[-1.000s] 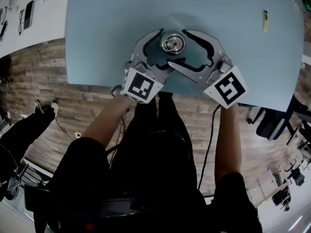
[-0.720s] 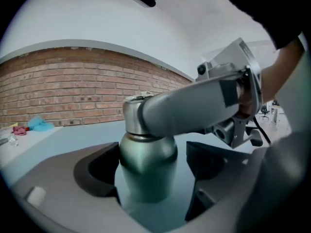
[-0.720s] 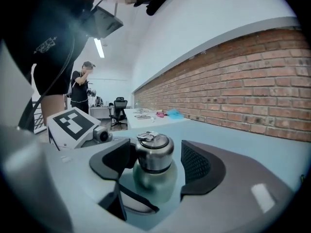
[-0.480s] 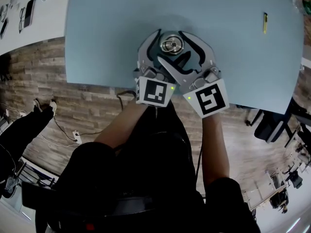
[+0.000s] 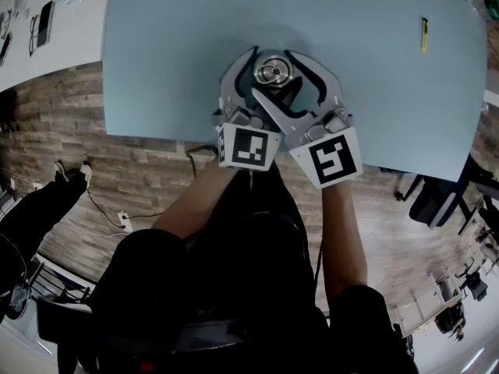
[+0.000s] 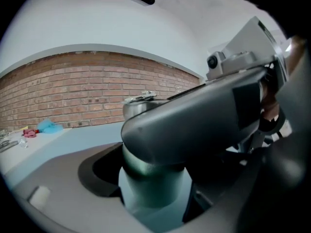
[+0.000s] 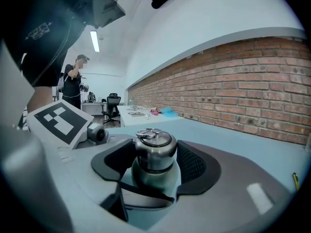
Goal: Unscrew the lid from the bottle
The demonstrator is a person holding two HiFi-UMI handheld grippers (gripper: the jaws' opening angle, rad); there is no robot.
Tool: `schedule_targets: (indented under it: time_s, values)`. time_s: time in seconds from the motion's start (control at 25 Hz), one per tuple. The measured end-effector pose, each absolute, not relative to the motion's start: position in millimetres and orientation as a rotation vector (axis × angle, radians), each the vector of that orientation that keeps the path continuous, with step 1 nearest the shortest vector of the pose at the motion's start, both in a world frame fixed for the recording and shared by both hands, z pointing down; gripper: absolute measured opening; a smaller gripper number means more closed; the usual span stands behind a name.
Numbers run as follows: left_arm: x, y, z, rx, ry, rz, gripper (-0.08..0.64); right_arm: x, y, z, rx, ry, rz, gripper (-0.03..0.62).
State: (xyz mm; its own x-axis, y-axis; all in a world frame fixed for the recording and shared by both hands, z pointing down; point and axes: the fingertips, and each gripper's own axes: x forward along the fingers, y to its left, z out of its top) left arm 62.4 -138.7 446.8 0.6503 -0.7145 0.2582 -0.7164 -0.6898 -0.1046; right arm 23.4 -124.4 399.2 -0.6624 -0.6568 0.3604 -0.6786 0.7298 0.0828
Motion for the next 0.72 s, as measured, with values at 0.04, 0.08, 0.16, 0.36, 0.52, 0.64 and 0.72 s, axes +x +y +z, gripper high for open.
schedule_targets:
  time_s: [0.04,0.08,0.16,0.36,0.52,0.64,0.72]
  values:
    - [62.5,-138.0,448.0,2.839,-1.234,0.430,0.365,23.3,-124.6,399.0,1.039,-2.563,0.080,0.288]
    - [62.4,-137.5,449.4,2.832,-1.231,0.420,0.365,23.4,-124.9,398.7,1.044,-2.559,0.075,0.261]
    - [62.1,-137.4,449.6,2.837,-1.214,0.418,0.365,23.5,-125.1,398.5,1.037,-2.552,0.055,0.261]
    - [63.5,-137.8,448.6,2.887,-1.126,0.421,0.368,23.6,-125.4,397.6,0.970,-2.602,0.040,0.261]
    - [64.6,-136.3,447.8,2.947,-1.025,0.430,0.370,22.9,-125.2,396.2,0.877,-2.660,0.063,0.261]
    - [65.8,-135.7,447.0,2.994,-0.934,0.434,0.371,22.2,-126.7,393.0,0.822,-2.721,0.107,0.261]
    - [67.4,-134.0,448.2,3.011,-0.872,0.430,0.371,23.2,-126.5,392.1,0.772,-2.748,0.123,0.261]
